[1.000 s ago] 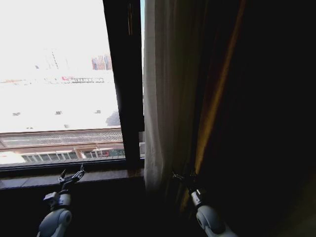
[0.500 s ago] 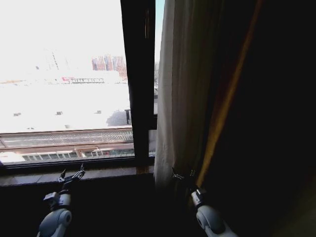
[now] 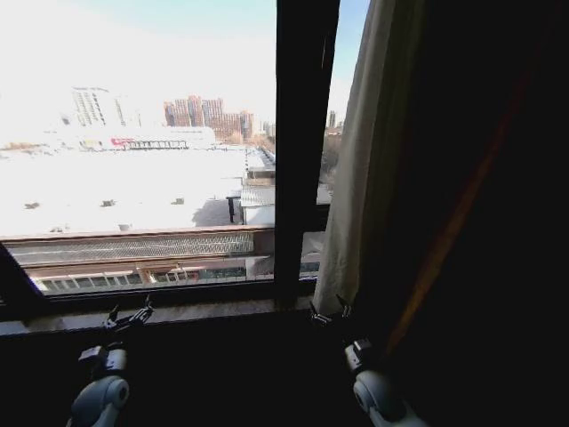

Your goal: Open the curtains by pulling them apart, changing their state from closed to fully open.

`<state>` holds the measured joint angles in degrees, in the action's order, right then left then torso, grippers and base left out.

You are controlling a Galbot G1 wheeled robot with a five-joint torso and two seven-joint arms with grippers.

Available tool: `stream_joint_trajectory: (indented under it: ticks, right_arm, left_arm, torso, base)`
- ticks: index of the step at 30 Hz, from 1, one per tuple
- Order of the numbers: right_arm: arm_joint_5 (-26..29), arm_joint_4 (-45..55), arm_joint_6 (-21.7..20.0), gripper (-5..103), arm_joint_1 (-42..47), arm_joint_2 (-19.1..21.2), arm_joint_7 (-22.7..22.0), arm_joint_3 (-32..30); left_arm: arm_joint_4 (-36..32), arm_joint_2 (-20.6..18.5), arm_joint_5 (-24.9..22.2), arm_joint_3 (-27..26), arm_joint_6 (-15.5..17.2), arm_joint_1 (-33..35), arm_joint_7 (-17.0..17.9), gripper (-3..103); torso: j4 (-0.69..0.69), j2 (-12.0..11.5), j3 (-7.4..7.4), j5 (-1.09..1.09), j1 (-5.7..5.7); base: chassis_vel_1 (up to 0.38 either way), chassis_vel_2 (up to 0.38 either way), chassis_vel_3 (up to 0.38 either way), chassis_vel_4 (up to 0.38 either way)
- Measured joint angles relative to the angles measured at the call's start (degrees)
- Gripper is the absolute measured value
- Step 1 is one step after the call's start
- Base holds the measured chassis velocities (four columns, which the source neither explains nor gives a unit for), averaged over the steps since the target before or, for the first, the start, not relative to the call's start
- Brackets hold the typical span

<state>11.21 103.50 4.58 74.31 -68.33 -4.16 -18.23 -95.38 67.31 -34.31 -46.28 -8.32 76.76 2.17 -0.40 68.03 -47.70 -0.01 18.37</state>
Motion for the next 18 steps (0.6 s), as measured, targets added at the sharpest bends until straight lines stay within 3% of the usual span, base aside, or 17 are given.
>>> stream_joint_trajectory:
  ticks: [18]
  right_arm:
    - [0.00,0.00,0.02,100,0.00,0.00,0.00,0.00]
  left_arm:
    - [0.00,0.00,0.00,0.00,0.00,0.00,0.00,100]
  torso:
    - [-0.02,0.00,0.00,0.00,-0.01]
  base:
    - [0.374,0.337,-0.373,-0.330]
